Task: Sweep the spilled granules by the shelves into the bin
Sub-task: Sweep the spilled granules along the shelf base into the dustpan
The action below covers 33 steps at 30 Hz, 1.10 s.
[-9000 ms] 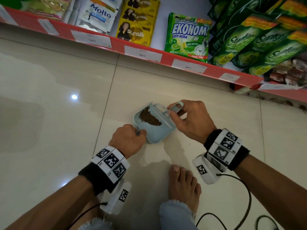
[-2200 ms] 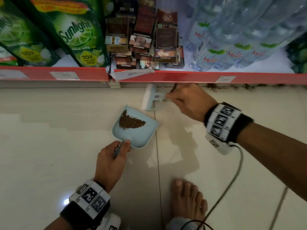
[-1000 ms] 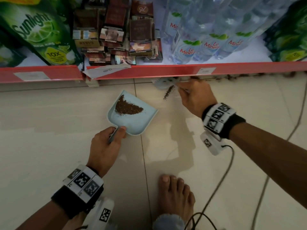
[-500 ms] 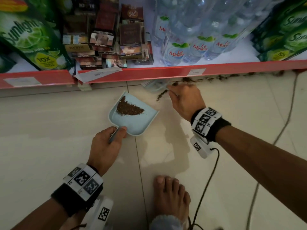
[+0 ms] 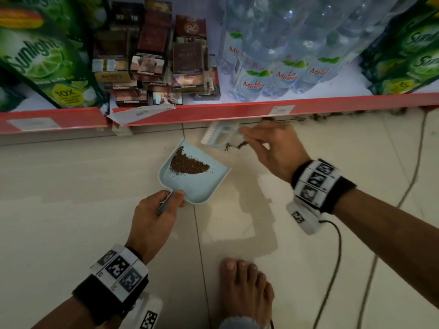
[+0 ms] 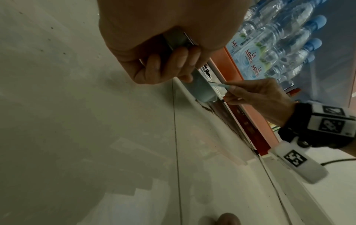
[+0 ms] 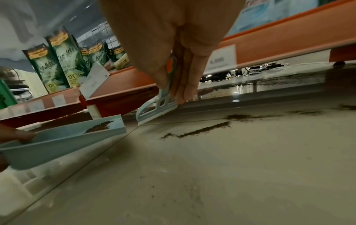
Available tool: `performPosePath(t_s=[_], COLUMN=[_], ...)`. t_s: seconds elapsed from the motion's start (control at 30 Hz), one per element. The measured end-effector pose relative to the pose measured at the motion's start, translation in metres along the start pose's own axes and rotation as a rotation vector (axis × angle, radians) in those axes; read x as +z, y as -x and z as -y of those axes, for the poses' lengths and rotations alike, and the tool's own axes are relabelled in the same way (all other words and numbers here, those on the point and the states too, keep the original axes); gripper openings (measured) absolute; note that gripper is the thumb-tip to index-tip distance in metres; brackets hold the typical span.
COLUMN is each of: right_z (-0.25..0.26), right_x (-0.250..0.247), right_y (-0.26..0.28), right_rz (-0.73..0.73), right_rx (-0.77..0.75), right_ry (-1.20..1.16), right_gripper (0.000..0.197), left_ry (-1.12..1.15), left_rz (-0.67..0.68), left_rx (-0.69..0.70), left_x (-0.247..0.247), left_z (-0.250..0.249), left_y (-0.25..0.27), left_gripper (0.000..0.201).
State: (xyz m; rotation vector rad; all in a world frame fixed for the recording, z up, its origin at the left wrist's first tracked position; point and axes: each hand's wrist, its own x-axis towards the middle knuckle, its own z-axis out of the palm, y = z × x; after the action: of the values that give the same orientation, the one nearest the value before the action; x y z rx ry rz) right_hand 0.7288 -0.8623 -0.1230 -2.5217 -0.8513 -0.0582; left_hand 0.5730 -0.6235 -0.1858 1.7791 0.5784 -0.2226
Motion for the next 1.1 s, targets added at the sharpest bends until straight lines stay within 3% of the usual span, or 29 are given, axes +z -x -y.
performPosePath(t_s=[0.17, 0.37, 0.57, 0.7, 0.87, 1.0, 1.1], right_z=[-0.013, -0.052, -0.04, -0.033, -0.038, -0.039, -0.046], right_x=[-0.009, -0.048, -0.013, 0.004, -0.025, -0.053, -0.041], right_y=[0.005, 0.037, 0.008, -0.009, 0.018, 0.043, 0.034], right_rz=[0.268, 0.149, -0.047, 0.005, 0.183, 0.06, -0.026], right_rx=[0.02, 0.061, 0.165, 0.202, 0.244, 0.246, 0.318], right_ry=[0.099, 0.137, -0.058, 0.121, 0.312, 0.247, 0.19], right_gripper=[0.026, 0.022, 0.02, 0.023, 0.019, 0.022, 0.028], left_ry=[-0.024, 0.002, 0.009, 0.006, 0.003, -0.012, -0.035], left_rz=[-0.029, -0.061, 0.025, 0.04, 0.028, 0.035, 0.067], left_rx=[-0.004, -0.031, 0.013, 0.015, -0.004, 0.006, 0.028], left_x=[-0.007, -0.012, -0.001, 0.002, 0.0, 0.002, 0.007], left_z=[0.005, 0.011, 0.002, -0.003, -0.005, -0.004, -0.006], left_y=[0.0, 0.001, 0.001, -0.001, -0.001, -0.003, -0.006], left_gripper=[0.036, 0.035, 0.033, 0.031, 0.035, 0.033, 0.033])
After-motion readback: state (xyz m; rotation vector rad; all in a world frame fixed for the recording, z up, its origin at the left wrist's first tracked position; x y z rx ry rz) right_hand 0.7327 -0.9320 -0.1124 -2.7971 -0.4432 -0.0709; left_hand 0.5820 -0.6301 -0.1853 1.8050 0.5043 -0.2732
